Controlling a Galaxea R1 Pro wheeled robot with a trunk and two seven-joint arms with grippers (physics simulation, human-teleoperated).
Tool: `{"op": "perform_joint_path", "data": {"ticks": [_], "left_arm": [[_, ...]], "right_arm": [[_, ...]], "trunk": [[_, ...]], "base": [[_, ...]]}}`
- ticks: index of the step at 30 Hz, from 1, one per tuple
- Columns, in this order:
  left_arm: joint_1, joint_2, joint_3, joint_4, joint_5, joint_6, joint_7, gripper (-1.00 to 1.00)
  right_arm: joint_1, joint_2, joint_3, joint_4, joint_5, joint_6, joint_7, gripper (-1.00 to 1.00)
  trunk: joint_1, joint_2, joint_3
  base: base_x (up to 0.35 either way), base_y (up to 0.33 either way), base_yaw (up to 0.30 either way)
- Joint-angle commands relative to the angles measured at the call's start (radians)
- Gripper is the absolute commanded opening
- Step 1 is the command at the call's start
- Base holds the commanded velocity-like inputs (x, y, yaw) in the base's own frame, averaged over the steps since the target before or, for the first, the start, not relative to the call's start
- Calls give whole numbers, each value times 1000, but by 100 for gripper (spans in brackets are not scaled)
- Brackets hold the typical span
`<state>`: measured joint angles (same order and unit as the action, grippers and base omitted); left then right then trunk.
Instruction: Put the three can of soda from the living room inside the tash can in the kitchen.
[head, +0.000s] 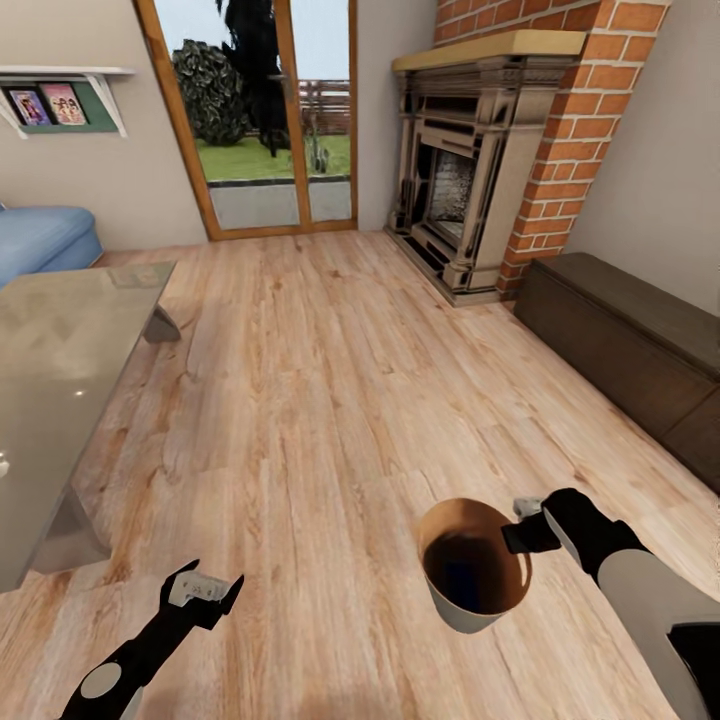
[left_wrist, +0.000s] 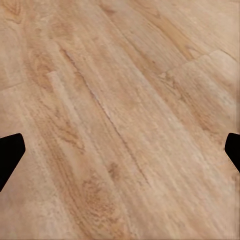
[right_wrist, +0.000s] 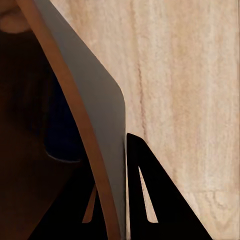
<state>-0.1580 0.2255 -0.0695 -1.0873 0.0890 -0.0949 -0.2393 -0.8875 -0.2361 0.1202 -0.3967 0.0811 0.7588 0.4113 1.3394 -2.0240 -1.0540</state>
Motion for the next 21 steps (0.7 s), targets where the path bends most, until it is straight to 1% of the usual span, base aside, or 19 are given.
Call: {"op": "perform_joint_path", "data": {"ticks": [1, 4, 10, 14, 21], "left_arm": [[0, 0, 0, 0, 0, 0, 0, 100], [0, 0, -1, 1, 0, -7, 0, 100], [0, 0, -1, 2, -1, -17, 0, 100], [0, 0, -1, 3, -1, -17, 0, 100], [0, 0, -1, 3, -2, -19, 0, 100]], "right_arm": [[1, -1, -2, -1, -7, 2, 5, -100], [2, -3, -3, -2, -8, 1, 4, -100], [2, -7, -4, -3, -9, 2, 4, -100], [2, -6, -3, -4, -9, 2, 4, -100], [2, -5, -2, -4, -9, 2, 3, -100]], "trunk": [[0, 0, 0], [0, 0, 2], [0, 0, 8], [0, 0, 13], [0, 0, 21]], "base": [[0, -102, -18], [0, -50, -96], [-38, -32, -182], [-207, -129, -196], [-273, -143, -194]]}}
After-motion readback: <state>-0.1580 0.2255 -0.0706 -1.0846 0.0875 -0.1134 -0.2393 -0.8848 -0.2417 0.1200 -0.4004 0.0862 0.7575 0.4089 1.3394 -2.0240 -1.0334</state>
